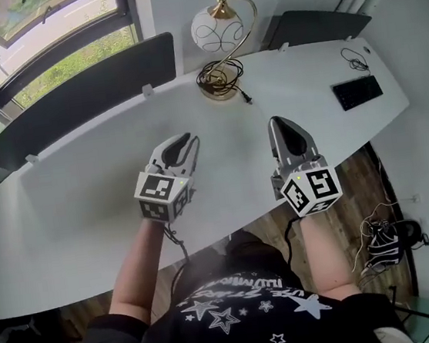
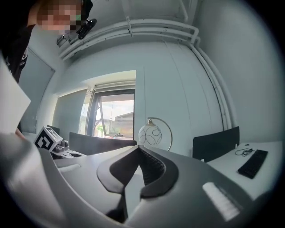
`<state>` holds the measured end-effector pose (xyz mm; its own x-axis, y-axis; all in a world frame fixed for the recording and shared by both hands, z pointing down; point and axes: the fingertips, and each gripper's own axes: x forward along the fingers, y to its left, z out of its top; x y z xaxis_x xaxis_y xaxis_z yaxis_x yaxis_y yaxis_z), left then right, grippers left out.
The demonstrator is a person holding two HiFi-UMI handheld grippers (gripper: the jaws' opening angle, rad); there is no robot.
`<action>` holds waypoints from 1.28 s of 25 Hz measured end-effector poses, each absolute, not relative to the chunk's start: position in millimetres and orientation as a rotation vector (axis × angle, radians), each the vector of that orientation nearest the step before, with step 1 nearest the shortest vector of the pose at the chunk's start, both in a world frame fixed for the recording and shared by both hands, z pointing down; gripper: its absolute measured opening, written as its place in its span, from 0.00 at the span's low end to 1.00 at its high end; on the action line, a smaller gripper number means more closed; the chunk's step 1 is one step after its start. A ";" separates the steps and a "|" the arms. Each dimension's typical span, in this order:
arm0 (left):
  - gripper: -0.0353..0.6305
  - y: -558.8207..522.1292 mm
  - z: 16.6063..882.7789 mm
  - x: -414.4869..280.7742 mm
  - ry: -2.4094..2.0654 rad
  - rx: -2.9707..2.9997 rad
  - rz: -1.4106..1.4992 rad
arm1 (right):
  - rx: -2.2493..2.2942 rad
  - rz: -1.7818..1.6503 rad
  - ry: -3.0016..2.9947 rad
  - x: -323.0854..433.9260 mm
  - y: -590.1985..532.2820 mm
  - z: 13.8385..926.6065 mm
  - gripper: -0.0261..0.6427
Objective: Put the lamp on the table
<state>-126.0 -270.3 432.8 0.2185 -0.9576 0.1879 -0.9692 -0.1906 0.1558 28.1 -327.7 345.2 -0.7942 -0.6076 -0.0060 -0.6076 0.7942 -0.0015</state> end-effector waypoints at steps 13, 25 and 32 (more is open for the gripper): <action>0.09 -213.6 398.5 -65.9 -1.992 2.215 0.086 | -0.880 -0.104 2.942 84.5 -255.1 342.4 0.04; 0.09 -151.2 385.1 -38.2 -2.143 2.103 0.146 | -0.699 -0.219 2.948 102.8 -219.5 356.6 0.04; 0.09 -144.0 373.4 -31.8 -2.122 2.134 0.102 | -0.690 -0.174 2.987 100.6 -193.3 351.4 0.04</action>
<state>-31.8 -144.0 373.4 0.0087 -0.9902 0.1395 -0.9990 -0.0025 0.0450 100.6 -193.3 351.4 -0.8965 -0.4408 -0.0432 -0.4329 0.8926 -0.1259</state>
